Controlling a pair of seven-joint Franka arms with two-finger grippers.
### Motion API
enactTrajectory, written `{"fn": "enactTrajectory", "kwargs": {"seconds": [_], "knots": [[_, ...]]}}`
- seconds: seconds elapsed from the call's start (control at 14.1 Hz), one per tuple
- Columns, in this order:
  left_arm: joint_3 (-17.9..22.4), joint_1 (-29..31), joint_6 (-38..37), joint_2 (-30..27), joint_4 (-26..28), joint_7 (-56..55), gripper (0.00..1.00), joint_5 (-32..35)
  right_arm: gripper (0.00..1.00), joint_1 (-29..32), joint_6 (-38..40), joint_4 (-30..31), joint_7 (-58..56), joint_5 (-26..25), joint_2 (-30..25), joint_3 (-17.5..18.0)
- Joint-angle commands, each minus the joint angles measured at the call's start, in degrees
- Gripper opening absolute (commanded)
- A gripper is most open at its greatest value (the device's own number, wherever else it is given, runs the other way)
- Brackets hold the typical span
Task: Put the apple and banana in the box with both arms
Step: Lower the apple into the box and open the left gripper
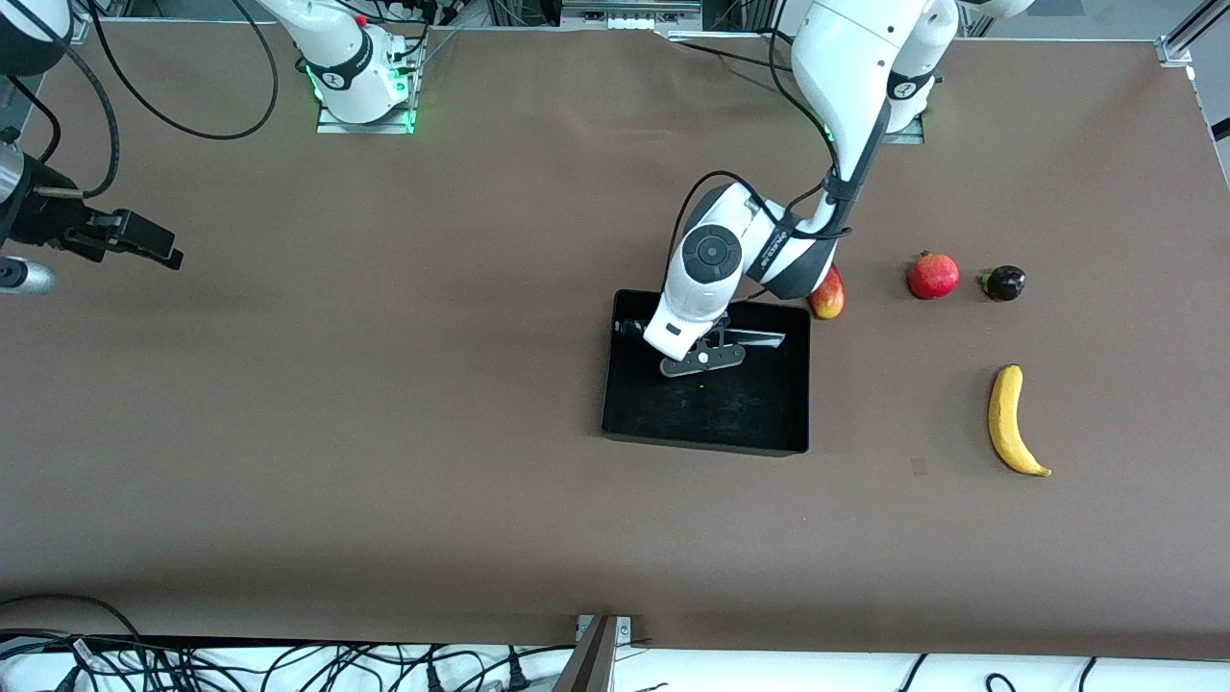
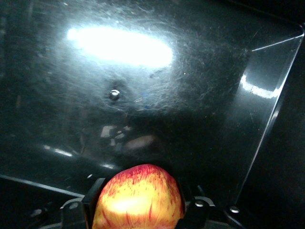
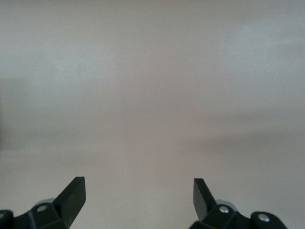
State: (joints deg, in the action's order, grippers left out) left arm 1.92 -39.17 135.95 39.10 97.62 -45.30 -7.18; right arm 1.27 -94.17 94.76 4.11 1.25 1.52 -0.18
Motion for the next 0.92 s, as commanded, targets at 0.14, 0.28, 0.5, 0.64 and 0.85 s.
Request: {"fn": "enactTrajectory", "kwargs": {"seconds": [0.14, 0.28, 0.5, 0.64, 0.85], "knots": [[-1.0, 0.8, 1.6, 2.2, -0.7, -0.2, 0.00, -0.6, 1.00, 1.4, 4.7, -0.9, -0.1, -1.2, -0.2, 1.4], [-1.0, 1.1, 1.5, 2.4, -0.8, 0.6, 0.54, -0.5, 1.00, 1.4, 2.4, -0.9, 0.0, -1.3, -0.1, 1.4], [-0.9, 1.3, -1.5, 1.2, -1.6, -0.1, 1.00, -0.6, 1.00, 1.4, 1.4, -1.0, -0.2, -1.3, 0.1, 1.4], [0.0, 1.6, -10.3, -0.8, -5.7, 0.1, 1.00, -0.8, 1.00, 1.6, 1.9, -1.0, -0.3, -1.2, 0.1, 1.3], [0.5, 5.5, -19.0, -1.1, -12.5, 0.6, 1.00, -0.6, 1.00, 1.3, 1.4, -1.1, -0.5, -1.0, 0.6, 1.5]]}}
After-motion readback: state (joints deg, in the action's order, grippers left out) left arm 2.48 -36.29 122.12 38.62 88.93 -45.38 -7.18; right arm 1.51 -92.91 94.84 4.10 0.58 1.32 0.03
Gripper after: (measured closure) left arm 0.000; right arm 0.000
